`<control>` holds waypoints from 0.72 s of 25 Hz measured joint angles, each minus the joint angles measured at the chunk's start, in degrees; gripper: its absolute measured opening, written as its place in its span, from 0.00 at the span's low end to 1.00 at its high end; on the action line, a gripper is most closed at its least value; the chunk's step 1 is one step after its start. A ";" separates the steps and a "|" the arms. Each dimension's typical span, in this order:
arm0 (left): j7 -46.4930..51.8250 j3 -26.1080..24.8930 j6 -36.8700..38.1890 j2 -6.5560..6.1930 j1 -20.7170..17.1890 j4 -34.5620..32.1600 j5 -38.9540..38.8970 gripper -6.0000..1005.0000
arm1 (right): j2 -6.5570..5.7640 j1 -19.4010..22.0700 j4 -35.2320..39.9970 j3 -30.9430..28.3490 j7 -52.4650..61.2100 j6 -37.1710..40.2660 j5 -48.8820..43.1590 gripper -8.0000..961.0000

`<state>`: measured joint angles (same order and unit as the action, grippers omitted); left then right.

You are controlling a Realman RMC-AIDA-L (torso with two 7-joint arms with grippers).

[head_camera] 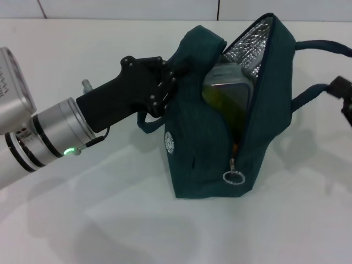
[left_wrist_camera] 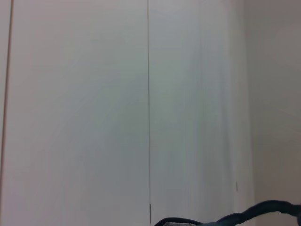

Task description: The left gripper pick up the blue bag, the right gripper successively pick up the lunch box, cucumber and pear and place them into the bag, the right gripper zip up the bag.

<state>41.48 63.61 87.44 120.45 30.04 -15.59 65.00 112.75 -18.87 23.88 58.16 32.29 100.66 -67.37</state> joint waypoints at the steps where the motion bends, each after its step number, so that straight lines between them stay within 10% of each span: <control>1: 0.00 -0.01 0.00 0.02 0.00 0.03 -0.19 0.07 | -0.11 -0.11 0.80 -0.05 0.75 -0.61 -0.01 0.01; 18: -5.45 0.00 -2.28 0.09 1.79 5.13 -6.37 0.07 | -1.52 -2.72 3.19 0.66 11.50 -2.62 -1.31 0.01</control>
<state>36.03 63.60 85.16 120.54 31.83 -10.45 58.64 111.23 -21.59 27.07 58.82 43.79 98.04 -68.68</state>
